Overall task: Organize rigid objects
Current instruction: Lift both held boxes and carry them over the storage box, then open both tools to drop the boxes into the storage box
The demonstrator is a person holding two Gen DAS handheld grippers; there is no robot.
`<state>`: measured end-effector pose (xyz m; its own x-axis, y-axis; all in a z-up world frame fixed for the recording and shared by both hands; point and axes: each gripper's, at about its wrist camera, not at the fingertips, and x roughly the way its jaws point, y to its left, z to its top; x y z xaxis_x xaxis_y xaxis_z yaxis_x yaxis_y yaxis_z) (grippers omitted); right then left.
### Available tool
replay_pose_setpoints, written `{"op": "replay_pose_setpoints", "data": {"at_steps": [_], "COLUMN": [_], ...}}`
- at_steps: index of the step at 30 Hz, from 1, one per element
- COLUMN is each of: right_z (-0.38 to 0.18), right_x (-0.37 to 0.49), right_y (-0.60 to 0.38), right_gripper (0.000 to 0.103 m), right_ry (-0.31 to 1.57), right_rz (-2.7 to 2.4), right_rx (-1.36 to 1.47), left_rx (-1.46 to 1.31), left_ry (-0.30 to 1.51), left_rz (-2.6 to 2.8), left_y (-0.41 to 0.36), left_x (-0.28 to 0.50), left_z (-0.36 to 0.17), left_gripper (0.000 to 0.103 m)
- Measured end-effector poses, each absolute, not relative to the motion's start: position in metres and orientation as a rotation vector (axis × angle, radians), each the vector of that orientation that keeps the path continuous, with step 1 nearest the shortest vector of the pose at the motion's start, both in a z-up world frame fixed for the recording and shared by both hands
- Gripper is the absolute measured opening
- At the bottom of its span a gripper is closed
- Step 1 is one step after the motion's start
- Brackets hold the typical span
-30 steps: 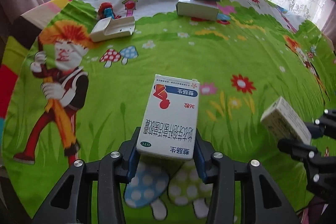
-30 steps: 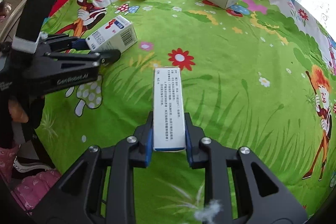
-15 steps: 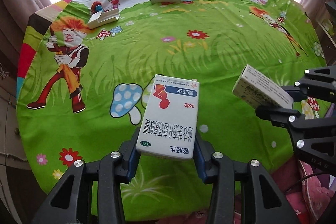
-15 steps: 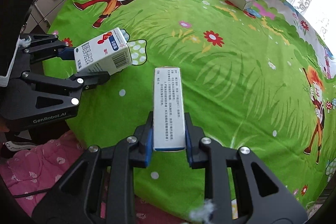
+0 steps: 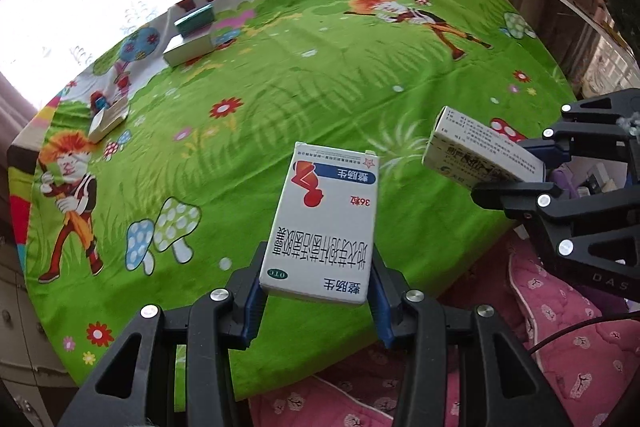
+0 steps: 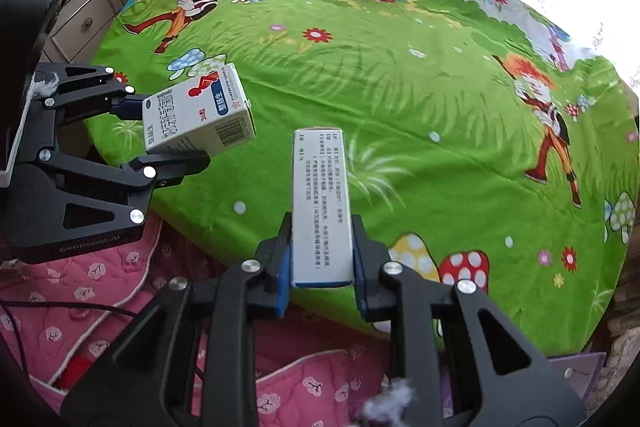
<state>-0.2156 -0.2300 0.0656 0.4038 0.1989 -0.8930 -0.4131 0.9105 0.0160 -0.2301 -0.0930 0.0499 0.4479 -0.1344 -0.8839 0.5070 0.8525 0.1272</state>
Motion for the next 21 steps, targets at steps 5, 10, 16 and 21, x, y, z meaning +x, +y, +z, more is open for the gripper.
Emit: {"op": "replay_pose_setpoints", "data": {"at_steps": [5, 10, 16, 21], "right_z": [0.068, 0.07, 0.07, 0.067], "right_x": [-0.236, -0.256, -0.282, -0.308], "right_y": [-0.279, -0.322, -0.374, -0.417], "right_gripper": [0.028, 0.028, 0.028, 0.028], "right_ry": [1.095, 1.095, 1.093, 1.095], "right_rz": [0.298, 0.204, 0.1, -0.001], "right_rx": [-0.152, -0.091, -0.014, 0.058], "left_rx": [0.501, 0.583, 0.668, 0.724], "left_ry": [1.003, 0.972, 0.955, 0.956], "left_rz": [-0.521, -0.636, -0.77, -0.877], "left_y": [-0.147, -0.201, -0.257, -0.3], "left_x": [-0.242, -0.254, -0.275, -0.297], "left_z": [0.055, 0.06, 0.064, 0.061], "left_gripper": [0.045, 0.045, 0.045, 0.045]}}
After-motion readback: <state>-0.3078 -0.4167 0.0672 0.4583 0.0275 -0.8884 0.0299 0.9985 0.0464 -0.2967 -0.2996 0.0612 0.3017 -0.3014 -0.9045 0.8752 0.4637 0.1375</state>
